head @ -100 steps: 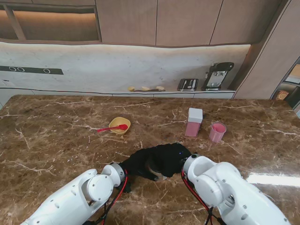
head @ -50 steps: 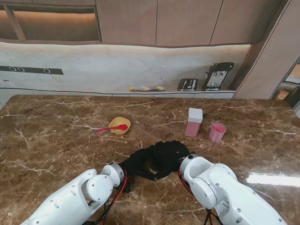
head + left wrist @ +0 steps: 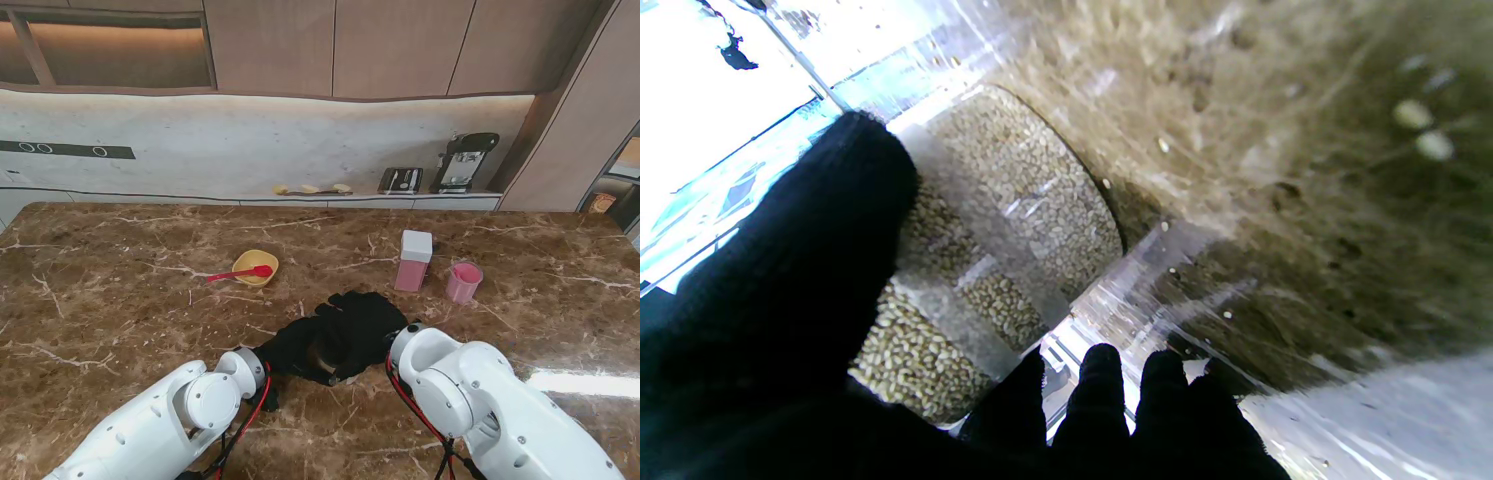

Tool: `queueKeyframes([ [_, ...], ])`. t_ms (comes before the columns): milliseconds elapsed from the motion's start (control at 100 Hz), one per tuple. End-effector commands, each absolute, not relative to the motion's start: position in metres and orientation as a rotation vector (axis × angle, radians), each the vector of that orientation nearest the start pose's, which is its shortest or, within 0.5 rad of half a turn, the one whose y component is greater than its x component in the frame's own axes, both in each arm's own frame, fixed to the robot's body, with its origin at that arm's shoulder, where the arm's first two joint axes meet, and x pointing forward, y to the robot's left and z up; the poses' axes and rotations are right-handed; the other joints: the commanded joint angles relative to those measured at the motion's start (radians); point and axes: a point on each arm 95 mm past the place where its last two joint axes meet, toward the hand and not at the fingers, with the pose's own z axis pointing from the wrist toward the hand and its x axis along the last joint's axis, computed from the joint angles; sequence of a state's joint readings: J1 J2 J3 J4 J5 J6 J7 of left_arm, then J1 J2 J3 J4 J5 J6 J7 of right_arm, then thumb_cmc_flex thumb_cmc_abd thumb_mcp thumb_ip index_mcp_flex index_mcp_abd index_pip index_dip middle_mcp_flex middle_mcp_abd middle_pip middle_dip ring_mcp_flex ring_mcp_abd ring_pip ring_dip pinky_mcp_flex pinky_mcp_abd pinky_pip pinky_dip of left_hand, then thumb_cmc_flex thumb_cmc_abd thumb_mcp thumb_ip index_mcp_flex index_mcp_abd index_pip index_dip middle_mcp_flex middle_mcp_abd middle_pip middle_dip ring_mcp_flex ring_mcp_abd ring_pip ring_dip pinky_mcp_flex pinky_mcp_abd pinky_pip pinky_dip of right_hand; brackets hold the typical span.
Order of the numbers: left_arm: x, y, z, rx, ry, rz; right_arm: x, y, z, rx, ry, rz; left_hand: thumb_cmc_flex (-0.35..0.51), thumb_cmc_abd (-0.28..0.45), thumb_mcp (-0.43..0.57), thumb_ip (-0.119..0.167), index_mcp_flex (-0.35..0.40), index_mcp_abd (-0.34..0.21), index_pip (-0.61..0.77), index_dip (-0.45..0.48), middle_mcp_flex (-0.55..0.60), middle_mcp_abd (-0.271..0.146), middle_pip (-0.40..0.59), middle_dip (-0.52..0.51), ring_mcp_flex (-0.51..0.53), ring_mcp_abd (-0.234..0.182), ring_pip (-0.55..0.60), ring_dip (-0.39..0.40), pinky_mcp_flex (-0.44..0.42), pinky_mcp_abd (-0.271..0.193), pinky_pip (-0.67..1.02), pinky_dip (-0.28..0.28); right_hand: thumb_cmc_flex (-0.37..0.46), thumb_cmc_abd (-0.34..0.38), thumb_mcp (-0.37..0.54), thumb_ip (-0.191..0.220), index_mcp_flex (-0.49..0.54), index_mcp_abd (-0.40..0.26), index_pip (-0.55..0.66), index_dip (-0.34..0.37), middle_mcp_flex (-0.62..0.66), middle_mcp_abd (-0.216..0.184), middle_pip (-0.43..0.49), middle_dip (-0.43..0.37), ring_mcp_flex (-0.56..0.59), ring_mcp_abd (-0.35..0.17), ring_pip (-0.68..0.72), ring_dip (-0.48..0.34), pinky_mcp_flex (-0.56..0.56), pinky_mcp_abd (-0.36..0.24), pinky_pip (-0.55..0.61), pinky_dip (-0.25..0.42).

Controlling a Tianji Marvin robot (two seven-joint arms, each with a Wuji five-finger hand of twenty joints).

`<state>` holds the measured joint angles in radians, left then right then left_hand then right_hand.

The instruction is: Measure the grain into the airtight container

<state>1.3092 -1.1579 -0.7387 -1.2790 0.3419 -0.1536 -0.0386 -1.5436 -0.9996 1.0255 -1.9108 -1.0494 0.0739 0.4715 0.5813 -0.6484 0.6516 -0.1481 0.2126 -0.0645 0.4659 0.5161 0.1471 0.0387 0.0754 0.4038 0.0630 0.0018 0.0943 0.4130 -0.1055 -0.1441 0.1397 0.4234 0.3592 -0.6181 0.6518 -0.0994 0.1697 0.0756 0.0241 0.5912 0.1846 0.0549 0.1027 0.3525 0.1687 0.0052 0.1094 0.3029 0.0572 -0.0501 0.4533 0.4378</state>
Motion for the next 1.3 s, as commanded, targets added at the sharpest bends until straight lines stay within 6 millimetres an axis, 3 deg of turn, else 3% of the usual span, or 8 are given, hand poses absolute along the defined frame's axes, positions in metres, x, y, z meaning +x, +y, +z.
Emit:
queueKeyframes([
  [0,0.381,-0.109,-0.426,-1.816,1.775,-1.797,0.350,0.082,-0.299,1.152,2.037,1.263,0.093,0.141,0.124,0.046,0.053,-0.113,0.112,0.018,-0.023,-0.029,-0.013,0.018,-0.016,0.077,0.002,0.013,0.057,0.174,0.120,0.053,-0.099,0.003,-0.017,0.019,0.006,0.037,0.028,0.045,0.019,0.014,0.037,0.044,0.071,0.014,0.072,0.063,0.057,0.018,0.078,0.051],
  [200,0.381,-0.110,-0.426,-1.818,1.776,-1.800,0.350,0.090,-0.308,1.074,2.021,1.199,0.092,0.141,0.124,0.046,0.050,-0.111,0.113,0.019,-0.024,-0.027,-0.012,0.018,-0.017,0.077,0.003,0.012,0.056,0.174,0.121,0.052,-0.150,-0.003,0.031,0.010,0.064,0.047,0.117,0.079,0.090,0.004,0.148,0.145,0.286,0.024,0.281,0.206,0.290,0.065,0.280,0.121],
  [430,0.381,-0.111,-0.425,-1.812,1.780,-1.804,0.351,0.095,-0.312,0.995,1.980,1.220,0.091,0.143,0.123,0.046,0.049,-0.108,0.113,0.020,-0.024,-0.027,-0.014,0.018,-0.017,0.077,0.002,0.012,0.056,0.172,0.119,0.050,0.161,-0.047,-0.034,0.032,0.214,-0.011,0.219,0.077,0.252,-0.019,0.237,0.172,0.466,0.004,0.368,0.243,0.478,0.070,0.455,0.075],
  [450,0.381,-0.111,-0.425,-1.812,1.780,-1.804,0.351,0.096,-0.312,0.996,1.981,1.222,0.091,0.144,0.123,0.046,0.048,-0.107,0.112,0.020,-0.024,-0.026,-0.013,0.018,-0.016,0.078,0.002,0.012,0.056,0.173,0.119,0.050,0.186,-0.050,-0.019,0.029,0.219,-0.014,0.222,0.076,0.260,-0.020,0.238,0.169,0.474,0.004,0.361,0.236,0.484,0.071,0.457,0.063],
  [560,0.381,-0.110,-0.425,-1.815,1.778,-1.800,0.351,0.096,-0.313,0.987,1.997,1.222,0.092,0.146,0.123,0.046,0.047,-0.105,0.112,0.020,-0.025,-0.026,-0.014,0.018,-0.017,0.079,0.002,0.012,0.056,0.172,0.119,0.050,0.174,-0.171,0.403,-0.028,0.237,-0.025,0.235,0.061,0.292,-0.032,0.245,0.163,0.497,0.007,0.327,0.207,0.502,0.072,0.469,-0.028],
  [710,0.380,-0.110,-0.426,-1.815,1.775,-1.800,0.350,0.096,-0.313,0.992,2.005,1.250,0.093,0.147,0.120,0.046,0.046,-0.105,0.111,0.020,-0.025,-0.029,-0.014,0.018,-0.017,0.077,0.001,0.011,0.056,0.172,0.118,0.049,0.233,-0.155,0.516,-0.026,0.287,-0.043,0.268,0.070,0.348,-0.043,0.275,0.176,0.528,0.006,0.323,0.203,0.536,0.064,0.476,-0.052],
  [930,0.380,-0.110,-0.425,-1.815,1.776,-1.799,0.350,0.093,-0.308,0.998,1.961,1.354,0.092,0.149,0.118,0.046,0.046,-0.105,0.110,0.020,-0.026,-0.027,-0.016,0.017,-0.017,0.078,0.000,0.011,0.056,0.172,0.117,0.049,0.264,-0.172,0.552,-0.026,0.358,-0.112,0.401,0.161,0.395,-0.067,0.335,0.238,0.551,-0.014,0.367,0.234,0.564,0.050,0.532,-0.052],
  [1290,0.381,-0.109,-0.425,-1.811,1.779,-1.795,0.350,0.076,-0.294,1.029,1.846,1.441,0.089,0.149,0.117,0.047,0.043,-0.103,0.107,0.020,-0.020,-0.027,-0.010,0.019,-0.016,0.079,0.002,0.012,0.055,0.174,0.115,0.049,0.254,-0.189,0.561,-0.029,0.361,-0.115,0.395,0.174,0.393,-0.073,0.332,0.243,0.534,-0.024,0.392,0.251,0.553,0.039,0.532,-0.050],
])
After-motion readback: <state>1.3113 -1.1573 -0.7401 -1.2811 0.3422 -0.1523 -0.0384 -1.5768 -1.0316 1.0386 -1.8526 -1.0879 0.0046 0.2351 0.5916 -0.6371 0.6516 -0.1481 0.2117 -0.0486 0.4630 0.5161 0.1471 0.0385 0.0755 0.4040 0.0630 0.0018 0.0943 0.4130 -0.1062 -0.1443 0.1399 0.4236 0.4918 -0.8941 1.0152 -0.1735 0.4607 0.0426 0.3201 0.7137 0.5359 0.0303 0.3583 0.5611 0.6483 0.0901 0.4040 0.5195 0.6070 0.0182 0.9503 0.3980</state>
